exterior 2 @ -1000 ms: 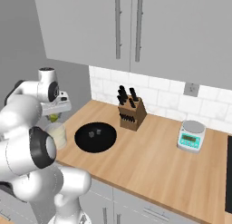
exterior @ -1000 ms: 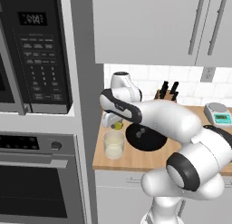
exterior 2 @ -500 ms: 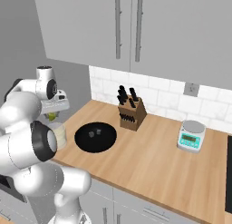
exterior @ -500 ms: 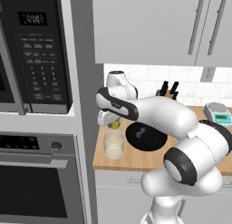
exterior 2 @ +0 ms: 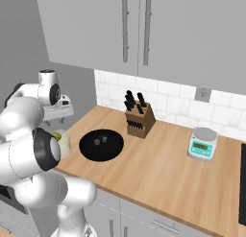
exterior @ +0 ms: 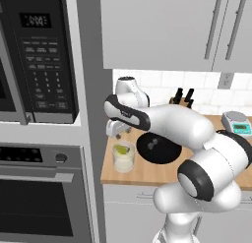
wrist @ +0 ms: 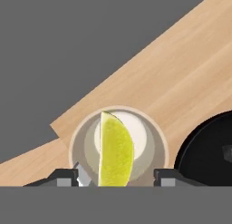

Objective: Grab a lemon wedge from the fridge and one ice cube from the ice bowl, and put them in the glass of lemonade.

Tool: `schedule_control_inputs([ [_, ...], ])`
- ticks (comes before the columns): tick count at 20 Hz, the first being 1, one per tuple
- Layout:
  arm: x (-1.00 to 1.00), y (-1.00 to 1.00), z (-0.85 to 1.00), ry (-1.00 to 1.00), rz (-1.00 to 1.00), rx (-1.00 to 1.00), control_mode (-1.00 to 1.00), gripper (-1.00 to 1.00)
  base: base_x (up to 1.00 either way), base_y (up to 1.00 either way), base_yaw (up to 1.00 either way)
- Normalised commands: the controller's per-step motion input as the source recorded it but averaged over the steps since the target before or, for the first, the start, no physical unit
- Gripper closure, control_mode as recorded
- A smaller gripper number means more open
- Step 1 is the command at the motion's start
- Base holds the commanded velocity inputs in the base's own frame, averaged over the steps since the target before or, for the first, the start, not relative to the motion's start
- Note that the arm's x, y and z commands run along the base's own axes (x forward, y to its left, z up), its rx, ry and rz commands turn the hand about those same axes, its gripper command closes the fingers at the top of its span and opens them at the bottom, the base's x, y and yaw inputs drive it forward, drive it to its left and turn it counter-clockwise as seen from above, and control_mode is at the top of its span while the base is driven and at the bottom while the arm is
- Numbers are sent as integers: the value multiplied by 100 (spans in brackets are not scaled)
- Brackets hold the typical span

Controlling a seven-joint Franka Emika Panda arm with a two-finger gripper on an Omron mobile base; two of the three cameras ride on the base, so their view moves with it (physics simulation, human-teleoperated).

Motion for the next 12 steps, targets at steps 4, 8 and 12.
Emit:
schedule_control_inputs([
  [4, 0, 0, 0, 0, 0, 0, -100, -100, 0, 0, 0],
  [8, -3, 0, 0, 0, 0, 0, -100, -100, 0, 0, 0],
  [12, -31, 0, 0, 0, 0, 0, -100, -100, 0, 0, 0],
])
